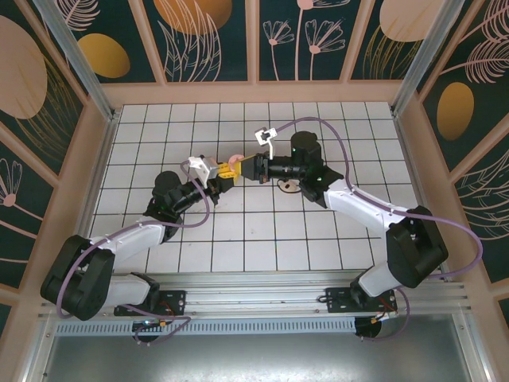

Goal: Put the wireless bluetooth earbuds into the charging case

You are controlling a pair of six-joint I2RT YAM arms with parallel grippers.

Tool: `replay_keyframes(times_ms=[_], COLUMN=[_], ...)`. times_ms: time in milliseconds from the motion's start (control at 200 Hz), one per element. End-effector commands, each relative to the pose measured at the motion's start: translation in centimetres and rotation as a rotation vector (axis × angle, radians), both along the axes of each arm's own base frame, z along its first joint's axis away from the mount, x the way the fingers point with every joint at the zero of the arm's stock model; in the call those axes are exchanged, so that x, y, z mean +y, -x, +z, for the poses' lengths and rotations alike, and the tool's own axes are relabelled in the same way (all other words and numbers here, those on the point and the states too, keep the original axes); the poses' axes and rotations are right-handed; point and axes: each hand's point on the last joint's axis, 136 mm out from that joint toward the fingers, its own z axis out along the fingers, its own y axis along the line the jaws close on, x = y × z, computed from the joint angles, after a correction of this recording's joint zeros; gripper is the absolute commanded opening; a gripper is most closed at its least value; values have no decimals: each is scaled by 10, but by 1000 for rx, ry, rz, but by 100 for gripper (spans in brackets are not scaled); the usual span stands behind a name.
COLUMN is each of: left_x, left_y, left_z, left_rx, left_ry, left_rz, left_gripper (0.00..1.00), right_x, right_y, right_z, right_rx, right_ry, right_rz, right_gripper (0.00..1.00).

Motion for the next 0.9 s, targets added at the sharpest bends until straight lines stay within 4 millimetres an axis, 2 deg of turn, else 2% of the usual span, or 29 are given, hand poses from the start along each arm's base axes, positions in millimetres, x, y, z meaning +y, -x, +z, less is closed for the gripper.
replay_keyframes(times_ms=[0,195,350,681,896], left_x=[-4,-11,-16,-19,-18], left_y=[6,20,31,35,25], left_z=[19,19,20,20,15], left_rx=[-73,-104,-116,-112,-75], left_ry=[2,-13,-18,-34,-55], left_rz=[-43,-134,-206,-240,-199], left_gripper=[12,13,13,14,15], right_x=[-2,-26,-40,-22,-17], right_y=[1,0,-5,-3,13], right_z=[22,36,36,24,31], right_rx=[-92,-148,-155,-91,-109], right_ry=[-21,-29,-8,-2,-41], right_rz=[-12,-51,-80,47,132], right_gripper=[24,38,48,50,50])
